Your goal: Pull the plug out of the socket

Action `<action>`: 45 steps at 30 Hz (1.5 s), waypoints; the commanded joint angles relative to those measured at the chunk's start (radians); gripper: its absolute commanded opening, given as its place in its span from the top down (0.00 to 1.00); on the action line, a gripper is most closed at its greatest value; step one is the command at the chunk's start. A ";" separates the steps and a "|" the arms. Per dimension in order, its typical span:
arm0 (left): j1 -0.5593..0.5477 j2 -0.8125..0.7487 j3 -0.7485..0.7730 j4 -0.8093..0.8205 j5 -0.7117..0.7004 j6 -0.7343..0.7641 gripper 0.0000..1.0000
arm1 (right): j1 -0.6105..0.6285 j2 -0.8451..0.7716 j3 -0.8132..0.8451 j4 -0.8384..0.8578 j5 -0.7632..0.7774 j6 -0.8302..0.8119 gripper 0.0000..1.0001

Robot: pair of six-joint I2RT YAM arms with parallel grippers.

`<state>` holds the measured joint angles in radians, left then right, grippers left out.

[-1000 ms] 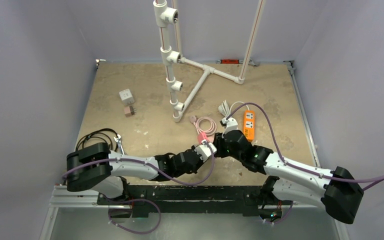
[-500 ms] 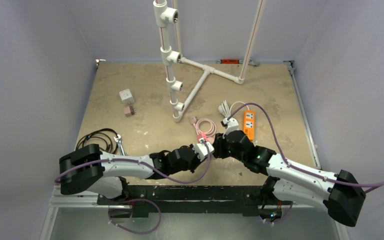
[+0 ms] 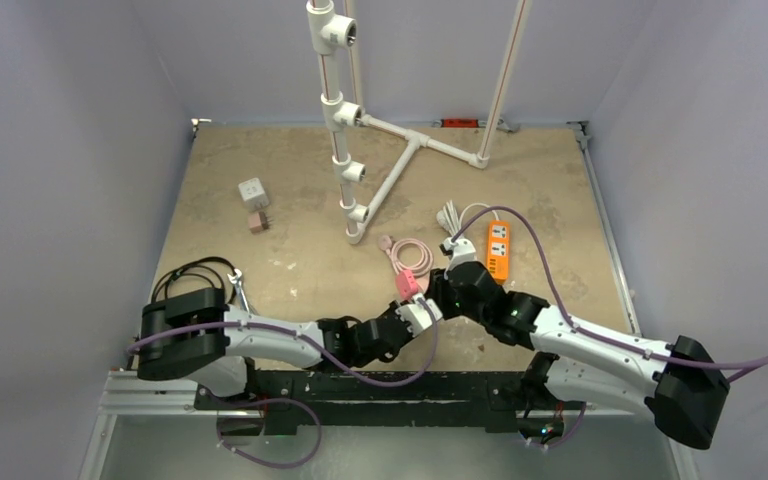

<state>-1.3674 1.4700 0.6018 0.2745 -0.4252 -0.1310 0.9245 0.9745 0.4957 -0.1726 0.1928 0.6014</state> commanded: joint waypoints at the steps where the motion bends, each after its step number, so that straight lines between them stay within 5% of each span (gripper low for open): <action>1: -0.058 0.064 0.046 -0.005 -0.017 -0.044 1.00 | 0.007 0.036 0.039 -0.013 0.041 0.058 1.00; 7: -0.071 0.052 0.034 0.002 -0.052 -0.062 1.00 | 0.006 0.039 0.041 -0.017 0.050 0.058 1.00; 12: 0.031 -0.015 -0.031 0.005 0.027 -0.069 1.00 | 0.007 -0.011 0.034 -0.019 0.021 0.019 1.00; 24: 0.206 -0.186 -0.066 -0.119 0.140 0.021 1.00 | 0.008 -0.098 0.026 -0.017 -0.221 -0.117 1.00; 33: 0.215 -0.133 -0.034 -0.133 0.080 0.067 1.00 | 0.021 -0.091 0.044 -0.040 -0.355 -0.171 1.00; 41: 0.197 -0.140 -0.027 -0.115 0.132 0.020 1.00 | 0.025 -0.026 0.057 -0.048 -0.179 -0.094 1.00; 45: 0.090 -0.096 0.015 -0.152 0.012 -0.015 1.00 | 0.025 0.054 0.077 -0.078 -0.041 -0.014 1.00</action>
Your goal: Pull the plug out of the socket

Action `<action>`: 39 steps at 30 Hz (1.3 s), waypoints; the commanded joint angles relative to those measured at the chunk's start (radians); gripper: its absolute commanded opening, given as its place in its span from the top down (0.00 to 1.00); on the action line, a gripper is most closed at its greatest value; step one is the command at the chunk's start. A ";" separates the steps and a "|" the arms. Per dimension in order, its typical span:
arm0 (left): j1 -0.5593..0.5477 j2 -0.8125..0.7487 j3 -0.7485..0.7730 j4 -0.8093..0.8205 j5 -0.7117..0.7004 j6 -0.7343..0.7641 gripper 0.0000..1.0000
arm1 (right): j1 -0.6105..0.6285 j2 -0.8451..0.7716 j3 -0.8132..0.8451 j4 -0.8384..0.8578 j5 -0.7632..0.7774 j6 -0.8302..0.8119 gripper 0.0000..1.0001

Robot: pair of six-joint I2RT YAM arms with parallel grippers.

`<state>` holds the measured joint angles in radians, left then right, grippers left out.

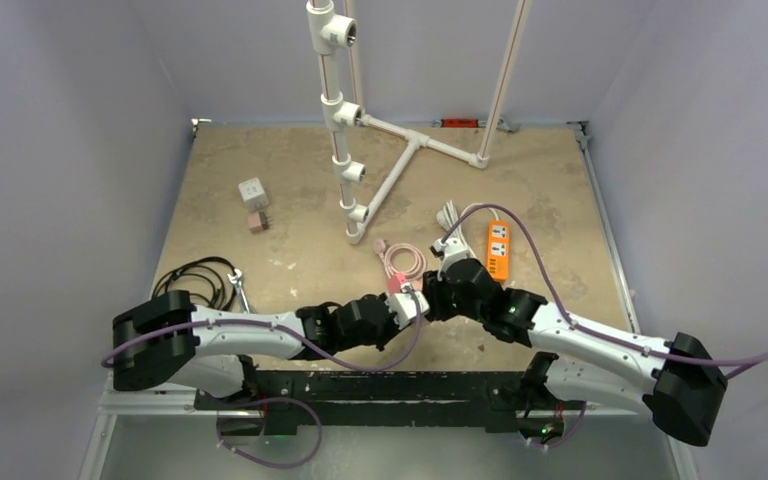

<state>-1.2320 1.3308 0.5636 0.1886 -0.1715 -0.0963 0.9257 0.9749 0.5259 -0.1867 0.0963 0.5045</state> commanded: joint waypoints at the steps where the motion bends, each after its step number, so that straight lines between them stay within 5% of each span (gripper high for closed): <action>1: -0.076 0.063 0.072 -0.083 -0.274 -0.057 1.00 | 0.024 0.077 0.053 -0.072 0.080 0.104 1.00; 13: -0.209 0.197 0.164 -0.147 -0.391 -0.039 1.00 | 0.024 0.091 0.058 -0.002 0.079 0.111 1.00; 26: -0.017 0.041 0.125 -0.219 -0.356 0.067 1.00 | 0.024 -0.011 0.026 -0.026 -0.104 -0.003 1.00; 39: 0.029 0.047 0.131 -0.230 -0.410 0.082 1.00 | 0.037 -0.086 0.035 -0.061 -0.217 -0.053 1.00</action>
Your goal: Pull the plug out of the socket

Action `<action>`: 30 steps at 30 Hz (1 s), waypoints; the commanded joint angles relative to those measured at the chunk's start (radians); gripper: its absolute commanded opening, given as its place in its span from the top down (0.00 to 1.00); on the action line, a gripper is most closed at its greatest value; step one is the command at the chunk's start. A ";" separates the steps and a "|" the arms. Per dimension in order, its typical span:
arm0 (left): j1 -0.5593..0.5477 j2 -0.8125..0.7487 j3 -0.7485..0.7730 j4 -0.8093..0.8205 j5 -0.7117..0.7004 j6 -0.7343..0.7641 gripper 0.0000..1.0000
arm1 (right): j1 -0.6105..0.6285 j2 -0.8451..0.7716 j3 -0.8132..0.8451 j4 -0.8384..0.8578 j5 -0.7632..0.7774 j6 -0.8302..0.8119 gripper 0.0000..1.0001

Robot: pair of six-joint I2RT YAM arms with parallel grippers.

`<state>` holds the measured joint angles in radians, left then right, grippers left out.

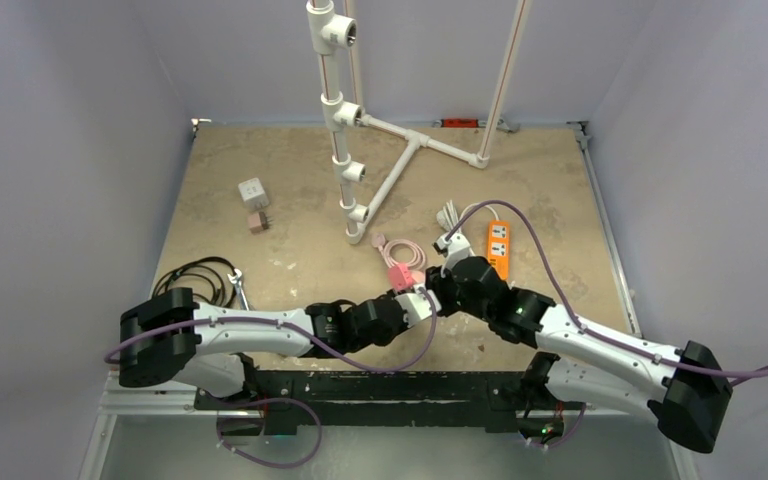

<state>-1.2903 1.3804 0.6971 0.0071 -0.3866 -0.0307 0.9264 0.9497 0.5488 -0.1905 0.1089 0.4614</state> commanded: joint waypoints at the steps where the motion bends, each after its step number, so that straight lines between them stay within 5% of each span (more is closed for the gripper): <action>1: 0.088 -0.002 -0.001 -0.050 -0.186 0.015 1.00 | 0.037 -0.061 0.015 -0.060 -0.217 -0.004 1.00; 7: 0.069 -0.003 -0.002 -0.044 -0.069 0.006 1.00 | 0.037 -0.026 0.023 -0.057 -0.118 0.067 1.00; 19: -0.131 0.064 0.040 -0.023 -0.086 -0.077 1.00 | 0.037 0.075 0.046 -0.041 0.047 0.215 1.00; 30: -0.019 0.000 -0.006 -0.022 -0.094 -0.041 1.00 | 0.037 0.013 0.046 -0.062 0.012 0.120 1.00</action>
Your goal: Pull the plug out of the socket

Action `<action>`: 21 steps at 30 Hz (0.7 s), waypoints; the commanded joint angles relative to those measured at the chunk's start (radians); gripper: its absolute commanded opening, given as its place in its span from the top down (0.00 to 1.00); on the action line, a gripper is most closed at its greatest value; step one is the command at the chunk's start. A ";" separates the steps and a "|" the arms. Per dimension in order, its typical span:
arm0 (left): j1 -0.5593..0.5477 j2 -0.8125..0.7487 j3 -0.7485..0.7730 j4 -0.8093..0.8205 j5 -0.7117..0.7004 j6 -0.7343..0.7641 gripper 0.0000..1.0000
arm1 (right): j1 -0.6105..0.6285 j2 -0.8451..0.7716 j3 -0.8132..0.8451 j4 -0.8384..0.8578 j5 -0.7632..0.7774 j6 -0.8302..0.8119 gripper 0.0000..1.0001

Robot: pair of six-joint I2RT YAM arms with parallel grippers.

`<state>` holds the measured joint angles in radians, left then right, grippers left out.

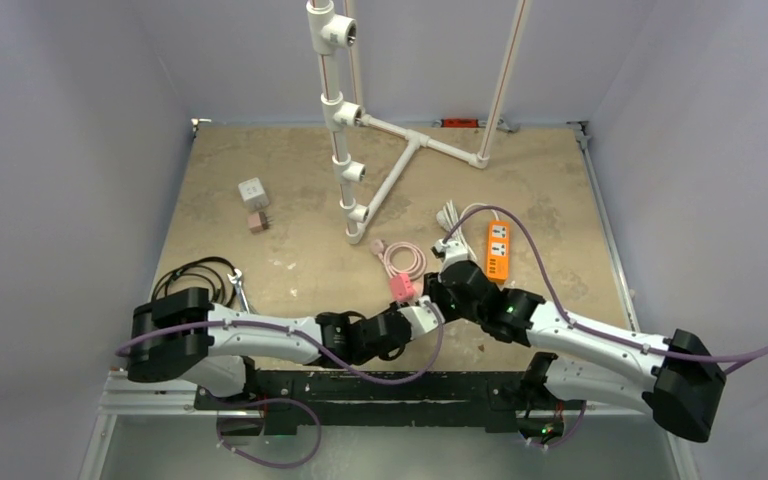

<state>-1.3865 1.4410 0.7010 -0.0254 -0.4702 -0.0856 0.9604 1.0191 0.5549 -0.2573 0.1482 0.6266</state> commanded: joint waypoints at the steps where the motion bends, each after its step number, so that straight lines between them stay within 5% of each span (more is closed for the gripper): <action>1: 0.099 -0.082 -0.015 0.010 -0.001 0.021 1.00 | 0.003 -0.066 0.036 0.003 -0.049 -0.062 1.00; 8: 0.210 -0.138 -0.032 -0.026 -0.014 0.055 1.00 | 0.003 -0.130 0.029 -0.031 -0.140 -0.138 1.00; 21: 0.193 -0.073 0.005 -0.050 0.045 0.040 1.00 | 0.003 -0.090 0.040 -0.011 -0.133 -0.119 1.00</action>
<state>-1.2423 1.3277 0.6899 -0.0162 -0.2619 -0.0319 0.9401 0.9195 0.5556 -0.2207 0.1364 0.5121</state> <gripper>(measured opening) 0.194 0.364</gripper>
